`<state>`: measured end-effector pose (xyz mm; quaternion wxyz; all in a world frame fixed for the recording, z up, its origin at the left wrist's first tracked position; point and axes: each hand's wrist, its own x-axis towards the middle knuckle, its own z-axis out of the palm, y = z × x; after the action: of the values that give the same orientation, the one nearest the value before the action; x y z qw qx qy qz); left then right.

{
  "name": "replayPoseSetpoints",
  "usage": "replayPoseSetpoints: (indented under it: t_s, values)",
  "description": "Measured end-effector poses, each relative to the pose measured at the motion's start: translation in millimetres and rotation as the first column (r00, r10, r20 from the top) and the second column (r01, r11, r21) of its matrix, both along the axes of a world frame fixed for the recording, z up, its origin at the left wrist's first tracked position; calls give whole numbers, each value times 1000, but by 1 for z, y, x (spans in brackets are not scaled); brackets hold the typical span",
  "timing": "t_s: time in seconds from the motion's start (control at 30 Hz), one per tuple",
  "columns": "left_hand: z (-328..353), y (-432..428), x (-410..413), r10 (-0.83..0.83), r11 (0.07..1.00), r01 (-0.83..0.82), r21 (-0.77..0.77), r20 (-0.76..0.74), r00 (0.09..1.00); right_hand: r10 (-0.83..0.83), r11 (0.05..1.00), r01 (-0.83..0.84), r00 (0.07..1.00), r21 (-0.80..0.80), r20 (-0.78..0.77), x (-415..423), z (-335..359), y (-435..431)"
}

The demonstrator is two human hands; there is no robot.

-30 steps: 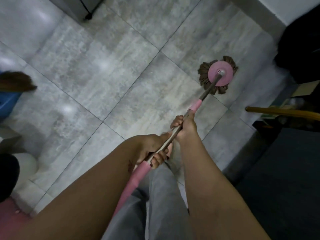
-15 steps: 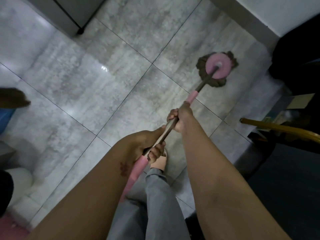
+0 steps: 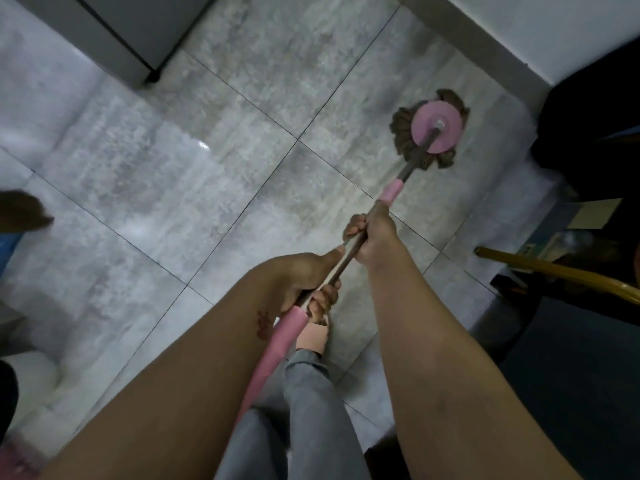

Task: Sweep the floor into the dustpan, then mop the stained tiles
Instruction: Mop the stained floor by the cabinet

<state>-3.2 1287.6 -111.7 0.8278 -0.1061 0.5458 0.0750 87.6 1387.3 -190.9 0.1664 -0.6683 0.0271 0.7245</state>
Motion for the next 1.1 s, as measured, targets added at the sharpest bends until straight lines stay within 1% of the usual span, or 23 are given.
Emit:
replayPoseSetpoints:
  t_s: [0.07, 0.17, 0.27, 0.37, 0.53, 0.67, 0.77, 0.93, 1.0, 1.1]
  values:
    - [-5, 8, 11, -37, 999, 37, 22, 10, 999, -9, 1000, 9, 1000, -17, 26, 17, -3, 6]
    - [-10, 8, 19, -37, 999, 37, 21, 37, 999, 19, 1000, -18, 996, -20, 90, 25, -7, 7]
    - [-15, -7, 11, -5, 1000, 3, 20, 54, 999, 39, 999, -36, 993, -32, 114, 17, -10, -5]
    - [-16, -33, -12, 12, 1000, -13, 20, 56, 998, 43, 999, -41, 994, -29, 98, -4, -9, -31]
    - [-9, -104, -63, 38, 999, -39, 27, 36, 999, 118, 993, -116, 991, -33, 68, -58, -3, -98]
    - [5, -169, -107, 95, 995, -94, -39, 14, 995, 176, 981, -175, 984, -83, 11, -105, 7, -158]
    - [19, -216, -147, 116, 992, -116, -48, -6, 993, 183, 978, -185, 983, -96, -30, -150, 21, -205]
    - [42, -302, -230, 88, 994, -94, -57, -111, 990, 179, 976, -189, 979, -105, -98, -238, 33, -296]
    - [50, -332, -265, 78, 992, -91, -88, -141, 987, 165, 975, -180, 979, -129, -117, -275, 38, -327]
    - [61, -362, -306, 77, 984, -102, -146, -169, 983, 195, 963, -220, 967, -157, -162, -317, 43, -359]
